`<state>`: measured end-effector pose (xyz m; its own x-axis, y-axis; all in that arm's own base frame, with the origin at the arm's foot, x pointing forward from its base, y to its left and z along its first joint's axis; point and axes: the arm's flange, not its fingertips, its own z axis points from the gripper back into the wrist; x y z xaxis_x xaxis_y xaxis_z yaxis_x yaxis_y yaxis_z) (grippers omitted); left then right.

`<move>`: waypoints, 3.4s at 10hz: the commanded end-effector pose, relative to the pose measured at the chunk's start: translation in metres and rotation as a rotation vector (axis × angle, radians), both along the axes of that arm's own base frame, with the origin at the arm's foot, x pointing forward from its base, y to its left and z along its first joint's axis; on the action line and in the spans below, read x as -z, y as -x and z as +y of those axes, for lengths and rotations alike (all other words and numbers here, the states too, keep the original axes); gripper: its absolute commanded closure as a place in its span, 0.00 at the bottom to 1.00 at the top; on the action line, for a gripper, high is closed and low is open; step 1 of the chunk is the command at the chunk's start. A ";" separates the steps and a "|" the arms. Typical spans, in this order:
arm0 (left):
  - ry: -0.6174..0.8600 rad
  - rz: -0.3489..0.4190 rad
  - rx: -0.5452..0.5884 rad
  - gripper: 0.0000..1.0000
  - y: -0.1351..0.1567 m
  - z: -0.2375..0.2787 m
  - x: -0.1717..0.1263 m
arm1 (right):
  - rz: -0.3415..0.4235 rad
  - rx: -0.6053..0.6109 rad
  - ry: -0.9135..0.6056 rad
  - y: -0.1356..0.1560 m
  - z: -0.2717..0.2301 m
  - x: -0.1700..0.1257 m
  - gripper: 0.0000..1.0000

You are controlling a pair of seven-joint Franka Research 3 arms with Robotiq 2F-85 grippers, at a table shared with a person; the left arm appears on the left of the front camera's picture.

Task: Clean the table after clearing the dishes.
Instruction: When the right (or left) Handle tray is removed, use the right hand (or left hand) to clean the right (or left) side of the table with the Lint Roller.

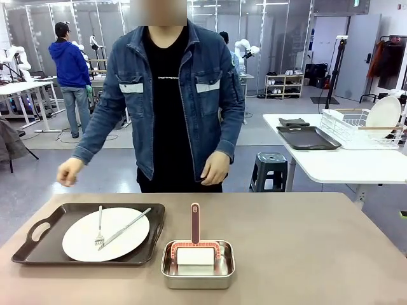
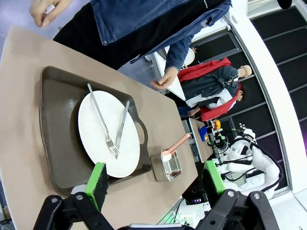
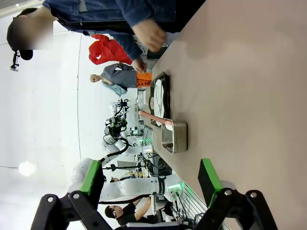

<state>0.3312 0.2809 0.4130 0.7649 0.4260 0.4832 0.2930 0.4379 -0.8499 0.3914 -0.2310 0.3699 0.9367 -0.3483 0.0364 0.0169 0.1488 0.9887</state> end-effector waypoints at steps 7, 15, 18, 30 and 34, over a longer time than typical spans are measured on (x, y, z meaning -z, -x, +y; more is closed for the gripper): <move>0.001 -0.005 0.007 0.00 0.004 0.002 0.000 | -0.015 -0.004 -0.005 0.002 -0.001 -0.001 0.00; 0.001 -0.005 0.007 0.00 0.004 0.002 0.000 | -0.015 -0.004 -0.005 0.002 -0.001 -0.001 0.00; -0.081 -0.039 -0.012 0.00 -0.006 -0.003 -0.011 | -0.015 -0.004 -0.005 0.002 -0.001 -0.001 0.00; -0.946 -0.427 0.959 0.00 -0.126 -0.408 -0.177 | -0.015 -0.004 -0.005 0.002 -0.001 -0.001 0.00; -0.922 -0.431 0.995 0.00 -0.118 -0.429 -0.167 | -0.015 -0.004 -0.005 0.002 -0.001 -0.001 0.00</move>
